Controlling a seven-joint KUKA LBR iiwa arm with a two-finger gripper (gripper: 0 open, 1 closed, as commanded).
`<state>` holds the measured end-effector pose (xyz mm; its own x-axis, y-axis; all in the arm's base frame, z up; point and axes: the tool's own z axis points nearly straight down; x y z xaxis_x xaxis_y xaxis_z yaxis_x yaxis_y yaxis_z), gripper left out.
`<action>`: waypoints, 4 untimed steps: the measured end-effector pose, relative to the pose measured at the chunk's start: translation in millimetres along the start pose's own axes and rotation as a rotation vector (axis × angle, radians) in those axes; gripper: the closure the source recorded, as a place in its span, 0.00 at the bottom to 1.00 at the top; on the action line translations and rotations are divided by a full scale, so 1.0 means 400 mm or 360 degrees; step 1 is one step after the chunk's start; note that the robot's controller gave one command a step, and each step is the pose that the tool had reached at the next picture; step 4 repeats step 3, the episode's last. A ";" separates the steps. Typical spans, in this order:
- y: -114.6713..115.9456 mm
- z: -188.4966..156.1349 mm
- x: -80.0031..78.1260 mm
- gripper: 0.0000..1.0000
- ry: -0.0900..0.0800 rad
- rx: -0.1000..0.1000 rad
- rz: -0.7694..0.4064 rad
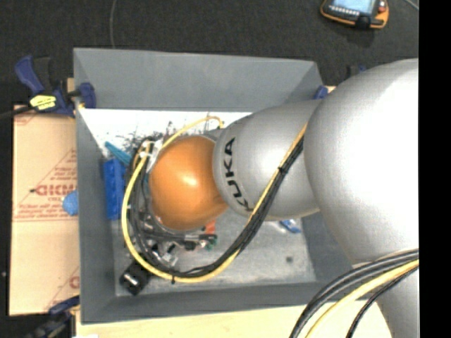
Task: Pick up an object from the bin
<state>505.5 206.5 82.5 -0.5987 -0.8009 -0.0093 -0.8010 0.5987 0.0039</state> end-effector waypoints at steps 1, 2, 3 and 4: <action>0.000 -0.032 -0.001 1.00 -0.0002 0.0001 0.0000; 0.003 -0.099 0.004 1.00 0.0012 -0.0008 0.0003; 0.000 -0.164 -0.001 1.00 -0.0001 0.0000 0.0004; 0.000 -0.164 -0.001 1.00 -0.0001 0.0000 0.0004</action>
Offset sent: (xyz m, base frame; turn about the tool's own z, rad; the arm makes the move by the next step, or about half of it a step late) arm 0.0001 0.0000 0.0792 0.0002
